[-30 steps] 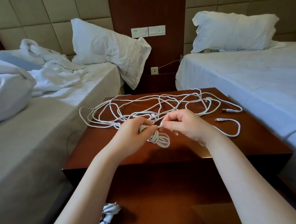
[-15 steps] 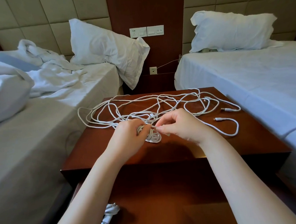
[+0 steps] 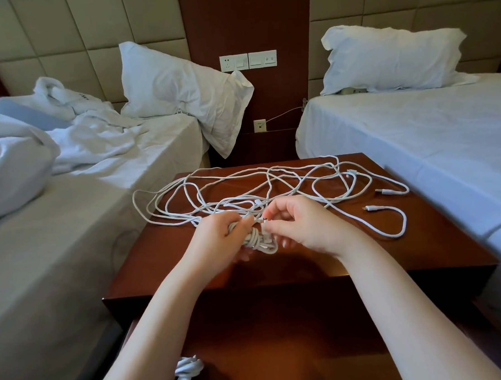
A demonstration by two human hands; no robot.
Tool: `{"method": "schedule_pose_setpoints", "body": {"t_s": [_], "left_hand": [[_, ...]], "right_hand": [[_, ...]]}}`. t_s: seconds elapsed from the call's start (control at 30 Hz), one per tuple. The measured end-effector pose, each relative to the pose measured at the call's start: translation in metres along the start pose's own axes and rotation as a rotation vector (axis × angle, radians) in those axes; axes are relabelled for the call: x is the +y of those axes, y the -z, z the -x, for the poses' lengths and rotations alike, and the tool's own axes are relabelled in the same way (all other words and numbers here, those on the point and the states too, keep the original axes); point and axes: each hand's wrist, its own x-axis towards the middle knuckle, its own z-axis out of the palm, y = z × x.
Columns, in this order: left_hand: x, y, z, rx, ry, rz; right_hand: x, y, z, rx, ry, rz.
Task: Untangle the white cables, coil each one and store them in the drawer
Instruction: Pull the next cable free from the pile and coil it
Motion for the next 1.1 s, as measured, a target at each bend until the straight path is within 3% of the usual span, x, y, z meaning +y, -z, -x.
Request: {"method": "schedule_pose_setpoints", "body": {"t_s": [0.3, 0.5, 0.67, 0.8, 0.97, 1.1], "left_hand": [[0.003, 0.005, 0.001, -0.017, 0.09, 0.231], [0.004, 0.005, 0.001, 0.135, 0.144, 0.334], [0.005, 0.005, -0.002, 0.164, 0.166, 0.296], [-0.002, 0.007, -0.003, 0.074, 0.218, 0.361], [-0.002, 0.002, -0.006, 0.12, 0.255, 0.382], [0.0, 0.004, -0.007, 0.132, 0.253, 0.332]], "right_hand": [[-0.009, -0.011, 0.002, 0.157, 0.132, 0.201], [-0.009, -0.023, 0.002, 0.206, 0.192, 0.159], [-0.008, -0.02, 0.001, 0.215, 0.211, 0.082], [-0.003, -0.026, -0.002, 0.259, 0.255, 0.112], [0.004, -0.033, -0.005, 0.378, 0.302, 0.255], [0.006, -0.034, -0.005, 0.401, 0.303, 0.229]]}}
